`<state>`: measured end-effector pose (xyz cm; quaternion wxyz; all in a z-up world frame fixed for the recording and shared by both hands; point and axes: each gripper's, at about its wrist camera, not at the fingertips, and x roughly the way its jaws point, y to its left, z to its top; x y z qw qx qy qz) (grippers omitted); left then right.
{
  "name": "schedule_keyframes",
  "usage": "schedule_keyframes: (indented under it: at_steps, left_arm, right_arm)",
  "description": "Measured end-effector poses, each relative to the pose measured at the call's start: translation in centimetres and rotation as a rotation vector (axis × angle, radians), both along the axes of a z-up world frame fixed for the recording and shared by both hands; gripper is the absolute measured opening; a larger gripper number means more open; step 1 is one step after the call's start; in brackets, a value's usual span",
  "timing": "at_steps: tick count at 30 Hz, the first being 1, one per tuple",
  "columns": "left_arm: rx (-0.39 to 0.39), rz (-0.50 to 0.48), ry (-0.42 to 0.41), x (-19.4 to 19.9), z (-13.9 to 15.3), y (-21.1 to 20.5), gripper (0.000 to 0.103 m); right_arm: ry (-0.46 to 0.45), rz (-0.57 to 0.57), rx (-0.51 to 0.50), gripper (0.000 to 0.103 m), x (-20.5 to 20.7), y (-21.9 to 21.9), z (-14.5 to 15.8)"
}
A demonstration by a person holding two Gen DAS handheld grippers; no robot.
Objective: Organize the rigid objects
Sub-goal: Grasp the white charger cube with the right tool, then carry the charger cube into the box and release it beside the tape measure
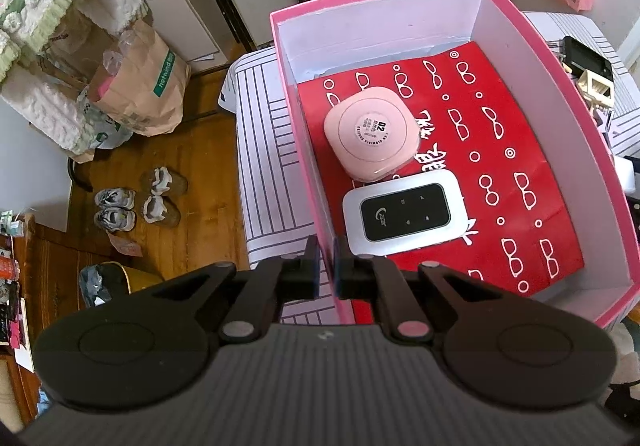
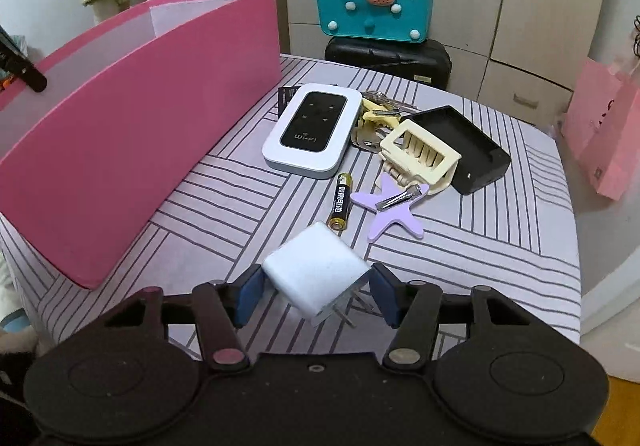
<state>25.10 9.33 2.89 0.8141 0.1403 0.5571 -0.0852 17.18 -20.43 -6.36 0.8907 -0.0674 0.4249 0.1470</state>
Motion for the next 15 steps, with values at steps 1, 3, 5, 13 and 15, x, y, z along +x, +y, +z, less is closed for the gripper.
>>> schedule_keyframes:
  at_steps: [1,3,5,13,15]
  left_arm:
    - [-0.003,0.000,0.002,0.0,0.1,0.0,0.006]
    - [-0.001,-0.005,0.000,0.0,0.2,0.0,0.006]
    - [0.000,-0.010,-0.005,0.1,0.4,0.0,0.006]
    - [-0.037,-0.015,0.012,0.7,0.6,0.8,0.006]
    - [-0.033,-0.021,0.011,0.8,0.6,0.7,0.006]
  right_arm:
    - [-0.005,-0.003,-0.006,0.063,0.0,0.1,0.1]
    - [0.000,-0.009,-0.010,0.063,0.1,0.1,0.3]
    - [0.011,-0.014,-0.002,0.063,0.2,0.1,0.6]
    - [0.001,0.070,0.022,0.063,-0.5,0.9,3.7]
    - [-0.030,0.100,0.018,0.063,-0.7,1.3,5.5]
